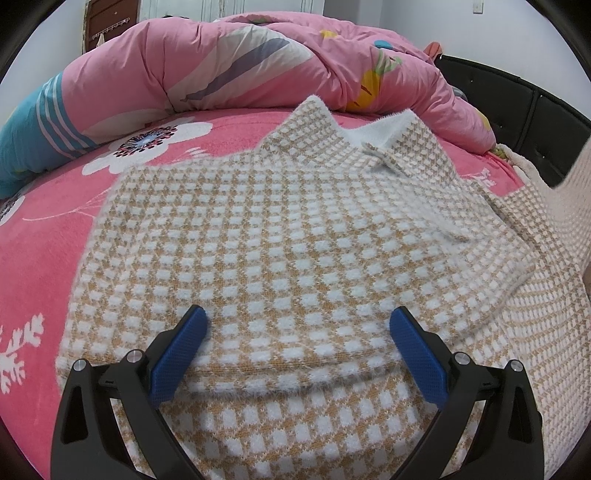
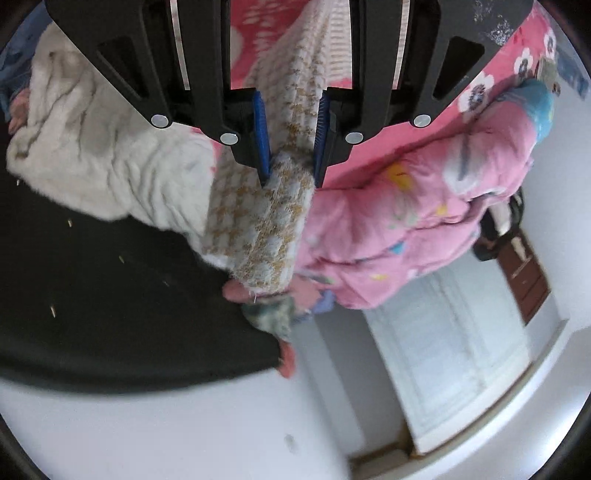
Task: Fold large clothes
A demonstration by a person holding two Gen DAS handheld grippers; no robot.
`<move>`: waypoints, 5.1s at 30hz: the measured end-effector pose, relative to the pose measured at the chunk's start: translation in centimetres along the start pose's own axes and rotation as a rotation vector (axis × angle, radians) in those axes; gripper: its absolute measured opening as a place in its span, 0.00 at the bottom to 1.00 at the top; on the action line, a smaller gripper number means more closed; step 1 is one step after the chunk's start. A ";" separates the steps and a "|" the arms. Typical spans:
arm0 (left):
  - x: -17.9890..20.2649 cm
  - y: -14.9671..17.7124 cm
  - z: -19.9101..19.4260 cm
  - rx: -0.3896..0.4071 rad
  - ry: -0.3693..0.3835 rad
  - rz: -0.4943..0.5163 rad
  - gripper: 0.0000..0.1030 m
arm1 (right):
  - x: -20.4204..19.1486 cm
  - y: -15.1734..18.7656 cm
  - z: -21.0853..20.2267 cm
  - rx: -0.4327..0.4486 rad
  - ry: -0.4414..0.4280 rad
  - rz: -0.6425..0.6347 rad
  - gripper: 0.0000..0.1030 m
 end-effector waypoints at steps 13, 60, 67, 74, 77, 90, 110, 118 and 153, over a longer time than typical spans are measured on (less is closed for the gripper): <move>0.0 -0.9 0.7 0.014 0.011 -0.009 0.95 | -11.7 0.9 -3.3 -0.007 -0.041 -0.086 0.19; -2.3 1.6 -12.7 0.258 0.140 -0.088 0.90 | -23.2 22.8 4.8 -0.460 -0.252 -0.348 0.78; -6.2 -4.0 -8.1 0.194 0.196 -0.185 0.68 | -15.2 21.4 10.8 -0.517 -0.147 -0.198 0.76; -7.8 -5.3 -4.7 0.046 0.183 -0.181 0.48 | -14.3 23.1 16.8 -0.608 -0.100 -0.220 0.60; -9.4 -4.1 -4.6 0.011 0.159 -0.177 0.48 | -13.5 23.4 17.8 -0.622 -0.108 -0.221 0.49; -12.1 -4.1 -3.8 -0.048 0.105 -0.216 0.48 | -11.7 23.9 19.7 -0.638 -0.146 -0.183 0.40; -7.0 -10.9 -10.1 0.174 0.029 0.064 0.06 | -12.1 23.8 19.7 -0.597 -0.126 -0.218 0.26; -11.9 -9.6 -4.3 0.049 -0.036 -0.027 0.06 | -11.3 23.9 19.7 -0.585 -0.127 -0.200 0.29; -8.8 -5.0 -0.7 -0.018 -0.012 0.050 0.32 | -20.2 32.2 14.4 -0.534 -0.185 -0.615 0.53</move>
Point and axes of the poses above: each gripper's, at about its wrist camera, not at the fingertips, and z roughly the way its jaws point, x to its right, y to its underside, the point moved 3 cm from there along z, roughly the way its jaws point, and after that the axes turned 8 degrees about y, right-handed, at the moved point
